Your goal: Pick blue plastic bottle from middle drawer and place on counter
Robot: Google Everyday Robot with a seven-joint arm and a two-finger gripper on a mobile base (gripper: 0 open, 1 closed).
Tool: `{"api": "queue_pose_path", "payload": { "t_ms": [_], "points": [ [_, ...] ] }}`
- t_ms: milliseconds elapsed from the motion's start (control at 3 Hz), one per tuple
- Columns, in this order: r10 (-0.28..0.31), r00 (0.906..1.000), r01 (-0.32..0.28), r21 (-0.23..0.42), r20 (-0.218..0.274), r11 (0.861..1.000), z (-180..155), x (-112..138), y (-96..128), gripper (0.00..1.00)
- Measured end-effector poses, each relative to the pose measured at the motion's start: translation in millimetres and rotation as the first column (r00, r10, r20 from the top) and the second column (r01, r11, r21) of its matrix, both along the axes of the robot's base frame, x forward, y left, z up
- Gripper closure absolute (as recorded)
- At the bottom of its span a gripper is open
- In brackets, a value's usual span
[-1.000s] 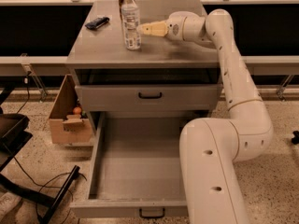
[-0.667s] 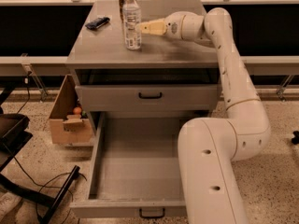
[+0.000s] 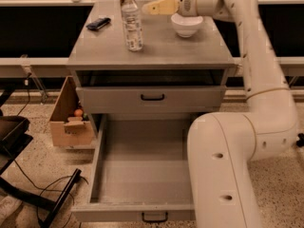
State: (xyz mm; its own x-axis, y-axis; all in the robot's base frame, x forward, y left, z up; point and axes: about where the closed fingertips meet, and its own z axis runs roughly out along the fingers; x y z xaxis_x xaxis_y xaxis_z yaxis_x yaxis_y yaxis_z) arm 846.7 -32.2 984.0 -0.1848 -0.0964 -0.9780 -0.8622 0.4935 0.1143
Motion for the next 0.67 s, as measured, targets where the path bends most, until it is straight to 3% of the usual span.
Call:
{"api": "queue_pose_path", "payload": {
  "t_ms": [333,667],
  "points": [
    [-0.142,0.9806,0.120,-0.159,-0.135,0.980,-18,-9,-56,0.00],
    [-0.321,0.8806,0.197,-0.348,-0.348,0.917,-60,-36,-115,0.00]
  ]
}}
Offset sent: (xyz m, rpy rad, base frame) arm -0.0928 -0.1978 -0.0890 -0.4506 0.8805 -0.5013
